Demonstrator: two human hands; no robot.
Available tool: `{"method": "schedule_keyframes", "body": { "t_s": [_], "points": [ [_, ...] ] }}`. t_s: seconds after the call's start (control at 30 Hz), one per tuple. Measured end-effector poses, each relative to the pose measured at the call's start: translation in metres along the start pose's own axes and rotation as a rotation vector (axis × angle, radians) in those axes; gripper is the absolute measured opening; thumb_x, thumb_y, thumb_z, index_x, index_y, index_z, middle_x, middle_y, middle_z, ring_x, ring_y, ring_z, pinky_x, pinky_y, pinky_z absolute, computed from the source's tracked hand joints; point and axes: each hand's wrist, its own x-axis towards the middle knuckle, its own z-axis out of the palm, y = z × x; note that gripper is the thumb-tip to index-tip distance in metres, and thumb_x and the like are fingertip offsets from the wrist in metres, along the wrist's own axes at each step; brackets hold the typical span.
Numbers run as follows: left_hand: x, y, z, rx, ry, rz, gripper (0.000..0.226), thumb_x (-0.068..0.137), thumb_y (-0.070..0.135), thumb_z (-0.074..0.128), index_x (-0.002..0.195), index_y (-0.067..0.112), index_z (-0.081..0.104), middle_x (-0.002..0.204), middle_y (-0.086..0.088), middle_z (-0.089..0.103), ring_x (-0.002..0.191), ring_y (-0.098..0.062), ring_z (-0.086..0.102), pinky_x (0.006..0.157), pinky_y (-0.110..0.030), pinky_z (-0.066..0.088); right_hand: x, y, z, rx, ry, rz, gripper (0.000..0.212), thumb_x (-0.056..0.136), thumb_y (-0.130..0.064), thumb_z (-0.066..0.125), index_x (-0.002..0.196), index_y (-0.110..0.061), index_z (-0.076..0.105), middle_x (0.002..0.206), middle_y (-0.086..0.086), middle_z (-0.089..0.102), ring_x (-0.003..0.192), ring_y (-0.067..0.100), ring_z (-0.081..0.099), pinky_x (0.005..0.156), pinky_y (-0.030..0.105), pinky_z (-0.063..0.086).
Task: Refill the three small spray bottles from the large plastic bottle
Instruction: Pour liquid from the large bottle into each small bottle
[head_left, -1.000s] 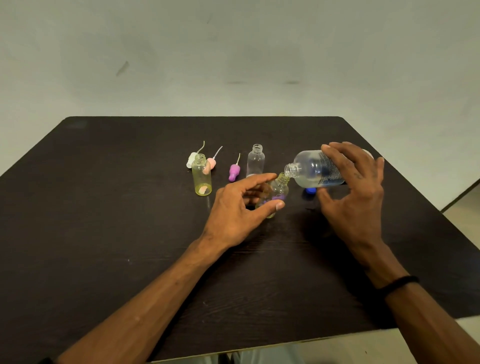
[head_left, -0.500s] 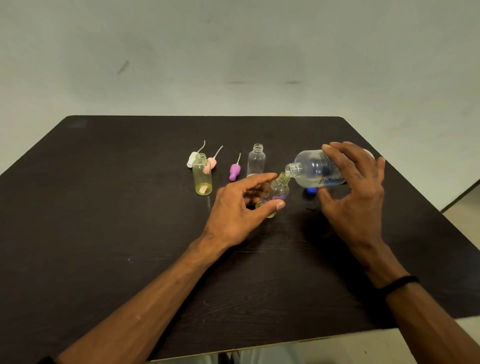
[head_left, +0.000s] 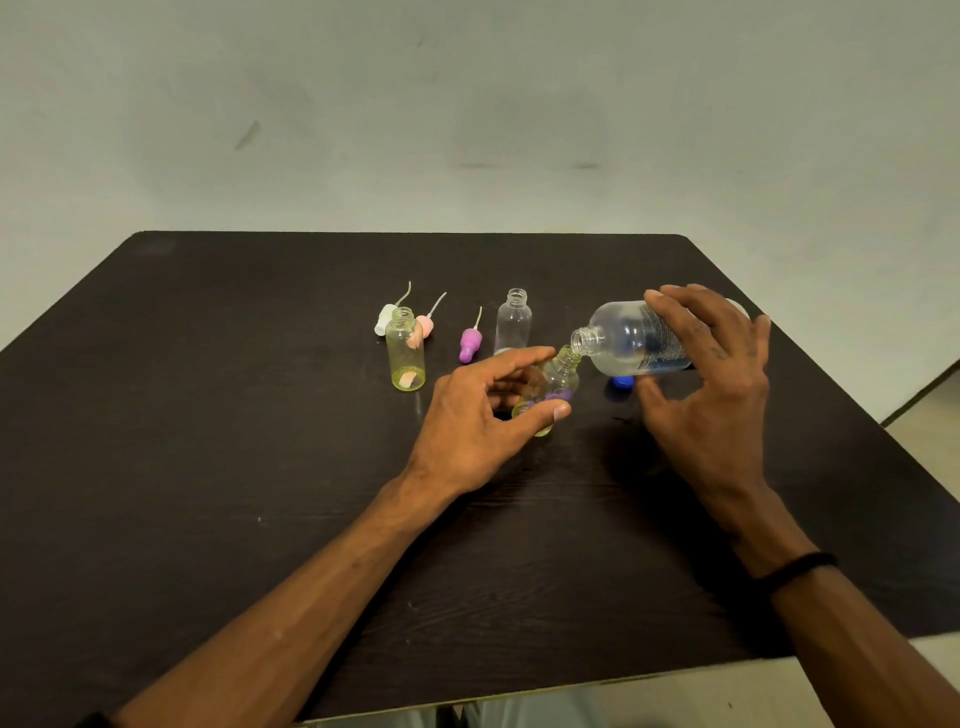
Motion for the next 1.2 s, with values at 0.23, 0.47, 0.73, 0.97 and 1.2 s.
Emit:
{"method": "schedule_keyframes", "body": {
  "t_s": [0.23,0.47,0.73,0.97,1.2],
  "points": [
    [0.0006,-0.0004,-0.0005,0.010,-0.001,0.001,0.058,0.083,0.025,0.089,0.137,0.022,0.068,0.109,0.002,0.078,0.104,-0.014,0.075,0.097,-0.033,0.061,0.0003,-0.0003,0.0000,-0.003,0.003,-0.008,0.086,0.072,0.006,0.084,0.147,-0.024,0.054,0.149,0.007,0.054,0.146,0.024,0.043,0.120,0.079,0.011],
    [0.0004,0.0005,-0.0009,0.012,-0.003,0.005,0.058,0.083,0.025,0.089,0.137,0.022,0.068,0.109,0.002,0.078,0.104,-0.013,0.075,0.096,-0.032,0.061,0.0012,-0.0008,-0.0005,-0.004,0.001,0.001,0.086,0.072,0.007,0.084,0.147,-0.022,0.055,0.149,0.009,0.054,0.146,0.026,0.044,0.120,0.079,0.011],
    [0.0001,0.0001,-0.0009,0.016,-0.007,0.001,0.058,0.084,0.025,0.089,0.138,0.022,0.067,0.112,0.003,0.078,0.106,-0.013,0.075,0.098,-0.031,0.061,0.0003,-0.0024,-0.0006,-0.002,0.004,-0.002,0.085,0.072,0.008,0.084,0.146,-0.022,0.056,0.149,0.006,0.055,0.146,0.024,0.044,0.120,0.078,0.012],
    [0.0003,-0.0006,-0.0007,0.009,-0.006,-0.005,0.058,0.084,0.025,0.088,0.138,0.022,0.067,0.111,0.003,0.079,0.105,-0.014,0.075,0.098,-0.033,0.061,0.0010,-0.0003,-0.0007,-0.003,0.003,-0.002,0.085,0.071,0.007,0.084,0.147,-0.022,0.056,0.149,0.008,0.055,0.146,0.027,0.045,0.120,0.079,0.011],
    [-0.0005,0.0010,-0.0010,0.018,-0.002,0.002,0.058,0.084,0.024,0.089,0.138,0.021,0.068,0.111,0.003,0.078,0.105,-0.012,0.075,0.096,-0.029,0.061,0.0006,-0.0003,-0.0007,-0.004,-0.002,0.007,0.084,0.072,0.006,0.085,0.146,-0.019,0.057,0.149,0.009,0.055,0.146,0.029,0.045,0.120,0.079,0.011]
  ]
}}
